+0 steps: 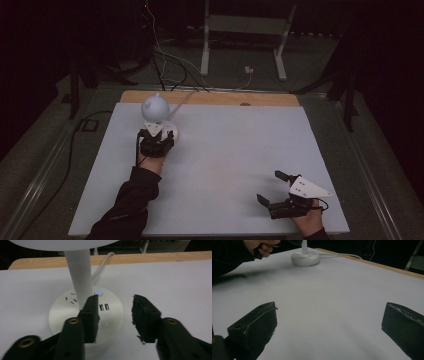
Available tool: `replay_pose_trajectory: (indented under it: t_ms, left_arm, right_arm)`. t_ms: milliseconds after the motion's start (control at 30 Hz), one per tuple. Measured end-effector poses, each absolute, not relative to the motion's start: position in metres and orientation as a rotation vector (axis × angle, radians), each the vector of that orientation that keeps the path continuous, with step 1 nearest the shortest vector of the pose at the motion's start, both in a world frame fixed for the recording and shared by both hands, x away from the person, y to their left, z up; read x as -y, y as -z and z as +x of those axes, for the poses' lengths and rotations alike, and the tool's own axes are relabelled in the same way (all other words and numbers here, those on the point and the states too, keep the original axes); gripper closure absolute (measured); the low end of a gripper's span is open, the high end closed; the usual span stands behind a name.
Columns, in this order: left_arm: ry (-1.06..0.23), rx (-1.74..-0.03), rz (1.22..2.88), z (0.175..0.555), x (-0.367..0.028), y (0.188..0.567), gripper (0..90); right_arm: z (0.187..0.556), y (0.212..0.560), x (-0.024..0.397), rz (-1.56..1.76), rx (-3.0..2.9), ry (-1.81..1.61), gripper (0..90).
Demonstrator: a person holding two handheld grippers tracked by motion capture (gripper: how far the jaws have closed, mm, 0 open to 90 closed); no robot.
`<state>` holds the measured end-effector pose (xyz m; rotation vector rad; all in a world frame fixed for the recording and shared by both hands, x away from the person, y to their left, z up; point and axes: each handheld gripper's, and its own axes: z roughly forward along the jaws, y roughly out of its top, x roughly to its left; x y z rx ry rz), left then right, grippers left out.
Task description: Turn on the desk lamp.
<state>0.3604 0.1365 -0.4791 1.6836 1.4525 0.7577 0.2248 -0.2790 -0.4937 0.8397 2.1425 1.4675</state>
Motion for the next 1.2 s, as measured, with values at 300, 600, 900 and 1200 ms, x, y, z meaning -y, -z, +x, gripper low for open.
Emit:
replay_pose_trajectory:
  t_ms: [300, 600, 900, 1200]
  left_arm:
    - [-0.763, -1.454, 1.694, 0.367, -0.14, 0.488, 74.4]
    - [-0.808, -1.43, 1.75, 0.372, -0.139, 0.498, 79.6]
    - [-0.766, -1.416, 1.75, 0.377, -0.142, 0.506, 87.7]
    - [-0.743, -1.425, 1.764, 0.382, -0.143, 0.513, 90.0]
  right_arm:
    - [0.224, 0.494, 0.279, 0.835, -2.146, -1.467, 0.0]
    - [0.225, 0.494, 0.279, 0.836, -2.15, -1.471, 0.0]
    - [0.225, 0.494, 0.279, 0.834, -2.154, -1.469, 0.0]
    - [0.225, 0.494, 0.279, 0.838, -2.153, -1.474, 0.0]
